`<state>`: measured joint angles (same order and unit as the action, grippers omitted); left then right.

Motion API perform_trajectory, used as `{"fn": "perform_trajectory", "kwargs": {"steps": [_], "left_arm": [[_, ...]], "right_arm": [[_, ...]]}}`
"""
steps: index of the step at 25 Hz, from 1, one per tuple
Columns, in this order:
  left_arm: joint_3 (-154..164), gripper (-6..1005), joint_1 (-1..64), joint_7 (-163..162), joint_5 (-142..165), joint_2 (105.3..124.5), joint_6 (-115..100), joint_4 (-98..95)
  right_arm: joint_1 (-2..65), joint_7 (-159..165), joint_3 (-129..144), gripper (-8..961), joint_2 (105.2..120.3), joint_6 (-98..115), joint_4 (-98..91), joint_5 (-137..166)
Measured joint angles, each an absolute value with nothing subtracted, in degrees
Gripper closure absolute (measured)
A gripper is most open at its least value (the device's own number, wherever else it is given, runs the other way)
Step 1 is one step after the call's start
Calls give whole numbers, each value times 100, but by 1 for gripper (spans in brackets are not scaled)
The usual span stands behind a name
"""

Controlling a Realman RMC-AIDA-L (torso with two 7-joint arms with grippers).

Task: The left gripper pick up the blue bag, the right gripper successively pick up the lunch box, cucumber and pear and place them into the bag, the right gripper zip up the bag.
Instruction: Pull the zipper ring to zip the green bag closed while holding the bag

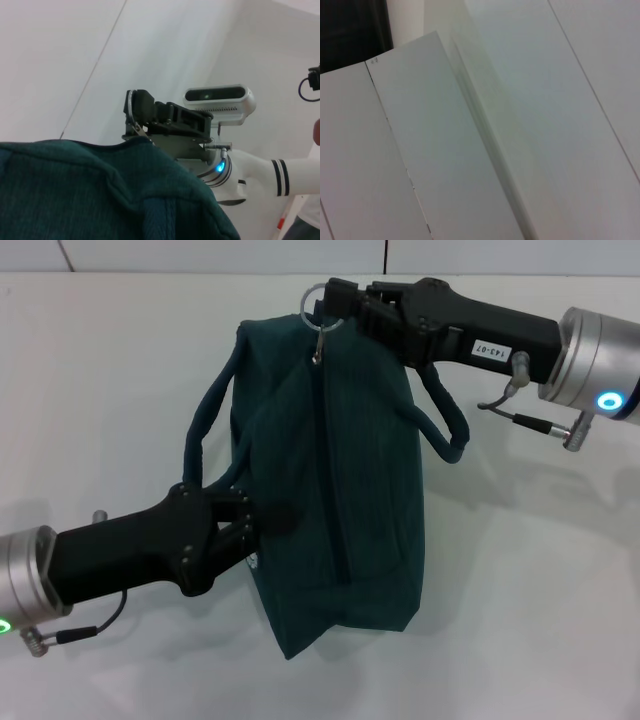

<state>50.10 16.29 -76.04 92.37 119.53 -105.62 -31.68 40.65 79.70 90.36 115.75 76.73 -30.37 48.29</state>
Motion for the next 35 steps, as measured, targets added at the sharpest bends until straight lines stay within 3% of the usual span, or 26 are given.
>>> {"fn": "perform_trajectory", "kwargs": {"steps": [35], "left_arm": [[5019,941,1657,-6784,9102,11953,-10644,-2863]], "right_arm": [[4086,8481,9026,939,11587,7496,-2662,4392]]}}
